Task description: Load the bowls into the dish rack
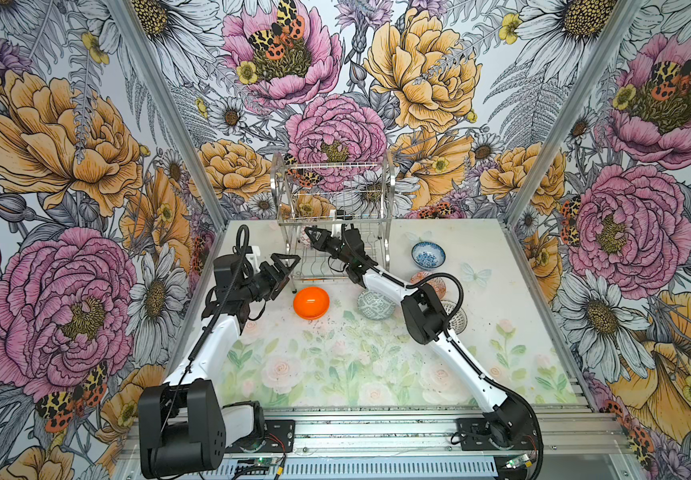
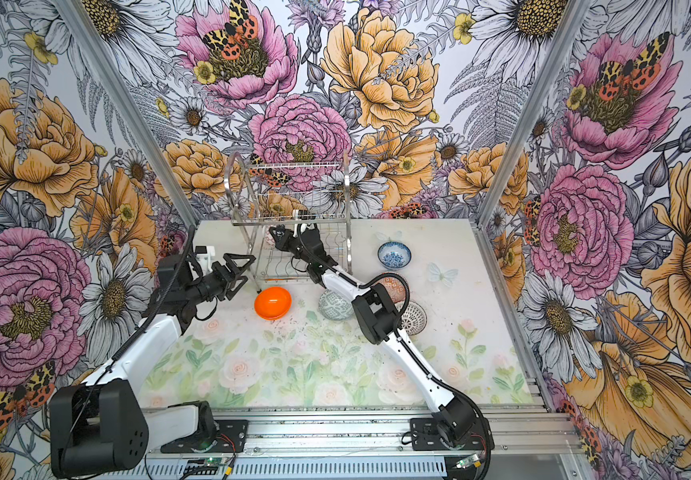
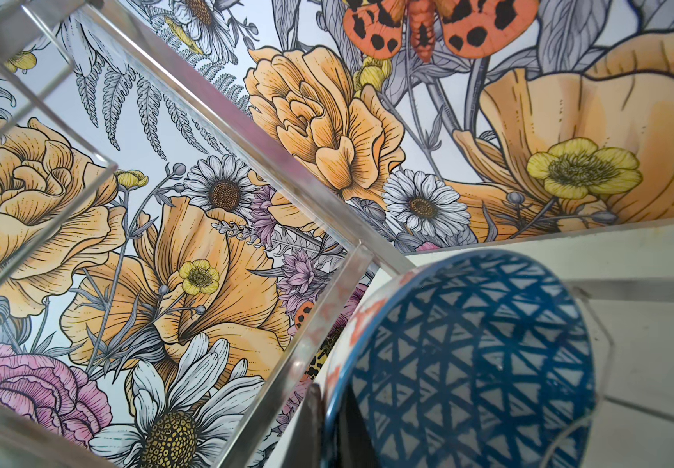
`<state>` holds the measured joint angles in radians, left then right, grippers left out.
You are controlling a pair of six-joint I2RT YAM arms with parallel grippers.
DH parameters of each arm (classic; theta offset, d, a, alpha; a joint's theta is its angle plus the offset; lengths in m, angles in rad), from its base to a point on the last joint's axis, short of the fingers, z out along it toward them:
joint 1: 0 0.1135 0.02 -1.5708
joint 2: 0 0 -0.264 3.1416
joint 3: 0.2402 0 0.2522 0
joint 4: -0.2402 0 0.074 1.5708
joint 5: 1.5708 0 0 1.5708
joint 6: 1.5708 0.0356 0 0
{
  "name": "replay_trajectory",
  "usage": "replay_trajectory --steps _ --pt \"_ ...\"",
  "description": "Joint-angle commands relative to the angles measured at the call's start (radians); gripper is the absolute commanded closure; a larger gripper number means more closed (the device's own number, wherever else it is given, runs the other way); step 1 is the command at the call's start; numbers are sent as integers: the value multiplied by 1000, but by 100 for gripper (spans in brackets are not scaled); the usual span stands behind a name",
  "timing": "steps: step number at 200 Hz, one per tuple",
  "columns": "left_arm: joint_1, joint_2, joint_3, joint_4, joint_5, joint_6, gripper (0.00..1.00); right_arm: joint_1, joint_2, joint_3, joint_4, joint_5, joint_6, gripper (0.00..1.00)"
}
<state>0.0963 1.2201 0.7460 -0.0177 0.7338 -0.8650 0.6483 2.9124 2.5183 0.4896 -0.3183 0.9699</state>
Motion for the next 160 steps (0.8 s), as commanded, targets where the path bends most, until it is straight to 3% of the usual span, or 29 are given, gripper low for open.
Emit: replay_trajectory --steps 1,160 --pt "11 -8 -13 21 26 0 1 -2 -12 7 -90 -31 -23 100" --pt "37 -13 -16 20 28 -6 1 11 -4 11 -122 -61 -39 97"
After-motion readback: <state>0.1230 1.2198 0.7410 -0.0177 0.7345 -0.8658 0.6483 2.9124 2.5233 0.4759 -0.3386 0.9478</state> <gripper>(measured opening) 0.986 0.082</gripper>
